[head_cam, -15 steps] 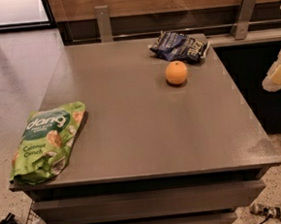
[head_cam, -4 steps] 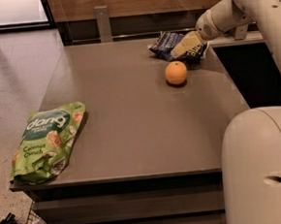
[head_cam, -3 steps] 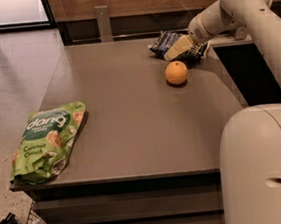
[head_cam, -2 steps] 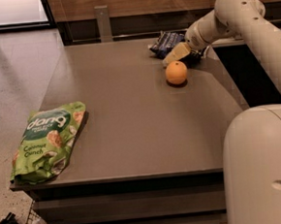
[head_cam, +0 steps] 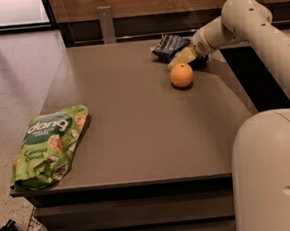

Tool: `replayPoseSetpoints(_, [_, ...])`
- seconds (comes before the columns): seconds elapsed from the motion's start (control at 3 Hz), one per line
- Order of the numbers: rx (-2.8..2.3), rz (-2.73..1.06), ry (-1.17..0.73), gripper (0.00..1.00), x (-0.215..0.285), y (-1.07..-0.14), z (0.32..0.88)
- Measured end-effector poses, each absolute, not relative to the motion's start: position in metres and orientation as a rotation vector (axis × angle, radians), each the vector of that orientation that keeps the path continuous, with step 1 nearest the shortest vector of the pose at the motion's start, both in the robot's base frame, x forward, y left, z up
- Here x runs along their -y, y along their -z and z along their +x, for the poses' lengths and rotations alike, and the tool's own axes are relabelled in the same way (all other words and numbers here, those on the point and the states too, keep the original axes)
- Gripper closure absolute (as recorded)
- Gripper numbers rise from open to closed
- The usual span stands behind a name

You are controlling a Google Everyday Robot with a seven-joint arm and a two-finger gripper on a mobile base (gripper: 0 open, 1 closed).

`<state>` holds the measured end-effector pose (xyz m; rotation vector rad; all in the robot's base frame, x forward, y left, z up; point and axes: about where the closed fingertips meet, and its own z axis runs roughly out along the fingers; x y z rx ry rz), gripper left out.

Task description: Move blue chip bag near green rice chip bag

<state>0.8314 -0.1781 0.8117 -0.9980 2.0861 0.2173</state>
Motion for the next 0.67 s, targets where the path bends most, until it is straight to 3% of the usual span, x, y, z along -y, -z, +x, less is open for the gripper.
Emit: replayPoseSetpoints(0.67, [-2.086, -0.998, -0.217, 0.82, 0.178, -0.8208, 0.8314])
